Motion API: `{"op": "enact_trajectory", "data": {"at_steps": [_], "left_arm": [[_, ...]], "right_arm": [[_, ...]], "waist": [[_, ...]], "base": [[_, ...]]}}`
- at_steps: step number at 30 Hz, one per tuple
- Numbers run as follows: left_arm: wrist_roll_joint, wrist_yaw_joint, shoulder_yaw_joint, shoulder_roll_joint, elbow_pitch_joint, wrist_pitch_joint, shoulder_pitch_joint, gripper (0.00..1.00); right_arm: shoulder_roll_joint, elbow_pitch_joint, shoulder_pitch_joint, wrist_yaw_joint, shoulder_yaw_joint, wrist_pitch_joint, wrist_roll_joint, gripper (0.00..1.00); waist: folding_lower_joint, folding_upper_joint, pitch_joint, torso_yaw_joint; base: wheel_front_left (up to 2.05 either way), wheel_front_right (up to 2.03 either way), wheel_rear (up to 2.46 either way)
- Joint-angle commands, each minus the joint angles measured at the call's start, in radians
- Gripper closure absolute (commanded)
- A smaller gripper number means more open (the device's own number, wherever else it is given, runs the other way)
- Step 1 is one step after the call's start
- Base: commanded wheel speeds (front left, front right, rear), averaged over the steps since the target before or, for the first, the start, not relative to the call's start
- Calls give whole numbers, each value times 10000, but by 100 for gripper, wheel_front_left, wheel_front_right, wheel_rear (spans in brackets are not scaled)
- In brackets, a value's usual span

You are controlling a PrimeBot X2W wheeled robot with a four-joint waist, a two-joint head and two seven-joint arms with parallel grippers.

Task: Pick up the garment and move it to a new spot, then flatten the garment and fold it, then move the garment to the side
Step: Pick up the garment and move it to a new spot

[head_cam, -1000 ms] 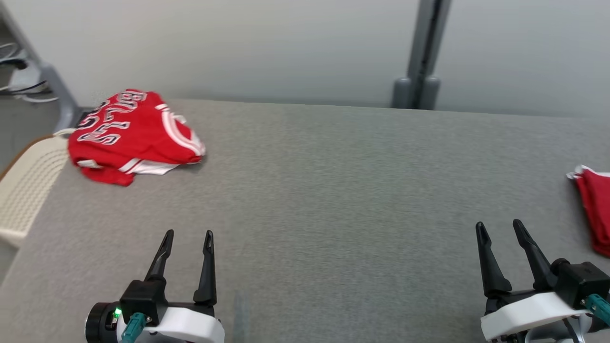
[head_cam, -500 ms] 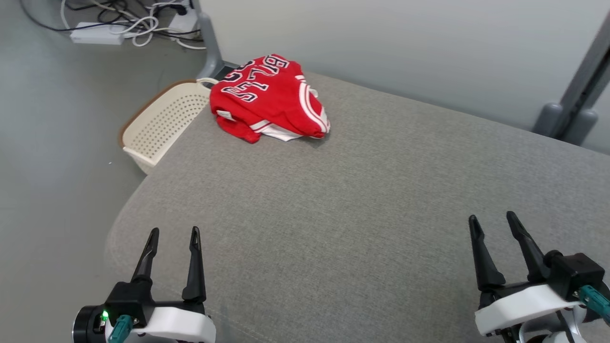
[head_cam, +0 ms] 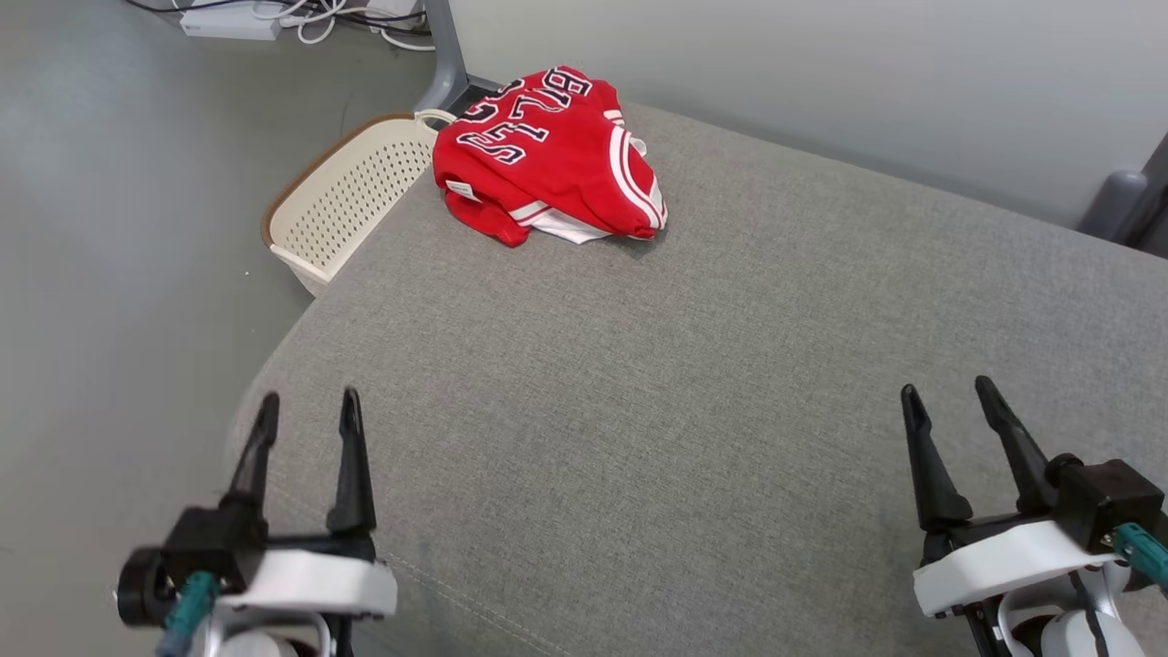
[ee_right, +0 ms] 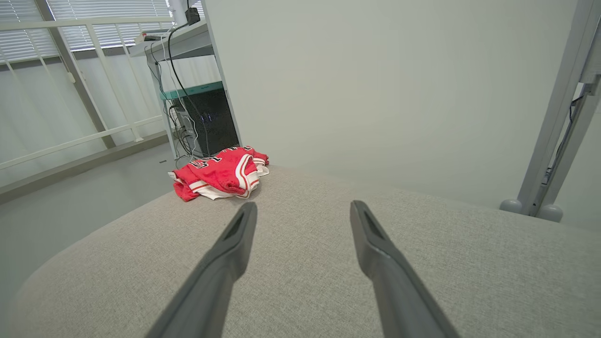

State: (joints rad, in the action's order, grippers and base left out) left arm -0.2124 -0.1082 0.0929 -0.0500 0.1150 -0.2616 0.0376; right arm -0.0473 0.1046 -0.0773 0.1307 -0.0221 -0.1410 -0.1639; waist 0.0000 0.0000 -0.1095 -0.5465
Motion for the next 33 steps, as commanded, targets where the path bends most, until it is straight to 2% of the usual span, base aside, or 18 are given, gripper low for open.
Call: {"op": "enact_trajectory", "data": {"at_steps": [1, 6, 12, 16, 18, 20, 24, 28, 33], "left_arm": [[28, 76, -114, -76, -82, -48, 292, 0], [108, 489, -589, -481, -295, -36, 1723, 0], [418, 1132, -747, -1647, 760, 154, 4215, 0], [214, 1703, -843, -2463, 1773, 884, 5979, 0], [-337, 2096, -780, -2730, 2293, 1477, 6761, 0], [-746, 2277, -649, -3114, 2771, 2112, 7456, 0], [-1294, 2375, -106, -3858, 3757, 3070, 8603, 0], [-2218, 2372, 695, -4301, 4497, 3901, 9241, 0], [-2745, 2370, 1401, -4758, 5337, 4438, 9673, 0]], "right_arm": [[-66, -105, -26, 3, 46, 10, 143, 0], [-67, -465, -302, 3, 103, 249, 384, 0], [-69, -923, -781, 3, -30, 501, 662, 0], [-66, -1464, -1133, 3, -59, 609, 930, 0], [-67, -1787, -1311, 3, -48, 722, 1054, 0], [-64, -2071, -1459, 3, -35, 803, 1224, 0], [-117, -2572, -1711, 3, -52, 932, 1428, 0], [-173, -3027, -1770, 3, -33, 1001, 1483, 0], [-231, -3690, -1659, 3, 80, 1081, 1592, 0]], "waist": [[0, 0, -111, 80], [0, 0, -676, 570], [0, 0, -1546, 1410], [0, 0, -2277, 2102], [0, 0, -2688, 2477], [0, 0, -3064, 2847], [0, 0, -3701, 3568], [0, 0, -4135, 4181], [0, 0, -4508, 4702]], "base": [[0, 0, 0], [0, 0, 0], [0, 0, 0], [0, 0, 0], [0, 0, 0], [0, 0, 0], [0, 0, 0], [0, 0, 0], [0, 0, 0]]}}
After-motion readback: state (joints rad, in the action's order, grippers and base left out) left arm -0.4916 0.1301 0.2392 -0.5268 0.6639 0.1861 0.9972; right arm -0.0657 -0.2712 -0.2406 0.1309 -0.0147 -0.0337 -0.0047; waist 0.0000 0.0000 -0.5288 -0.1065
